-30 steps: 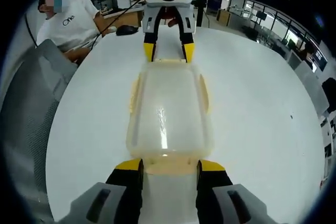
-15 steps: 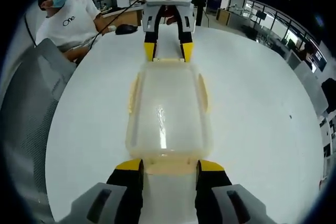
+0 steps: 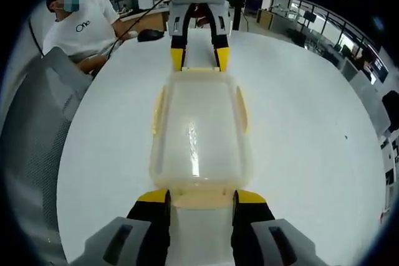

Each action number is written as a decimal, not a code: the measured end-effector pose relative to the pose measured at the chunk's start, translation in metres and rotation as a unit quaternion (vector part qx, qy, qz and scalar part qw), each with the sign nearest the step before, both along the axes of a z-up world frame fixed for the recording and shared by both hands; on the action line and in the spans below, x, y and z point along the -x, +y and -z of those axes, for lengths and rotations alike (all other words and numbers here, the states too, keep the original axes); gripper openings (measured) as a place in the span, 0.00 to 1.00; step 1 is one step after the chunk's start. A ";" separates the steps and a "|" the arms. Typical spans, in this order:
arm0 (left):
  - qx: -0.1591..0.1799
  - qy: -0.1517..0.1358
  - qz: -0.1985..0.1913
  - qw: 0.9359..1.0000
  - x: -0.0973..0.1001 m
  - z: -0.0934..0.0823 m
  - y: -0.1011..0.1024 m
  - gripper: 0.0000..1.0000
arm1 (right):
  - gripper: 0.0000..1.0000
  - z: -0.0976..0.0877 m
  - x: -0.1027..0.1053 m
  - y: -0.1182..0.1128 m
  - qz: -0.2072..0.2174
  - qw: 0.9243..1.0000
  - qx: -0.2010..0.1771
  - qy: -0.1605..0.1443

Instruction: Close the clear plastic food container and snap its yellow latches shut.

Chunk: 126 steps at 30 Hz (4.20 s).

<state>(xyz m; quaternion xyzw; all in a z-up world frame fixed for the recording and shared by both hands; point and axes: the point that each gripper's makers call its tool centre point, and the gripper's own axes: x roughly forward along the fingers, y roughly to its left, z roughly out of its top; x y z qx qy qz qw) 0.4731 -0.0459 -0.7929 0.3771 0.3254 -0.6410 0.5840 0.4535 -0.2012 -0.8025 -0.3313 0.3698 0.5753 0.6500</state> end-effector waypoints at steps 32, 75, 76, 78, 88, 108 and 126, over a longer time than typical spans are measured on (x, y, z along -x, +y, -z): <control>-0.008 -0.018 -0.006 1.000 0.004 -0.061 -0.012 0.36 | 0.35 -0.061 0.000 -0.013 -0.019 1.000 -0.005 -0.014; -0.002 -0.031 0.002 1.000 0.019 -0.114 -0.132 0.36 | 0.35 -0.116 0.017 -0.133 -0.013 0.999 0.022 -0.036; -0.001 -0.033 0.004 0.999 0.019 -0.114 -0.137 0.36 | 0.35 -0.116 0.018 -0.138 -0.012 0.999 0.023 -0.037; 0.001 -0.031 0.002 1.000 0.020 -0.114 -0.144 0.36 | 0.35 -0.117 0.018 -0.148 -0.014 0.999 0.029 -0.041; 0.001 -0.025 0.006 1.000 0.024 -0.110 -0.176 0.36 | 0.35 -0.113 0.021 -0.178 -0.011 0.999 0.033 -0.033; -0.003 -0.019 0.008 1.000 0.021 -0.092 -0.226 0.36 | 0.35 -0.100 0.021 -0.228 -0.014 0.999 0.037 -0.025; -0.009 -0.010 0.006 1.000 0.013 -0.079 -0.245 0.37 | 0.35 -0.089 0.011 -0.248 -0.023 0.998 0.047 -0.021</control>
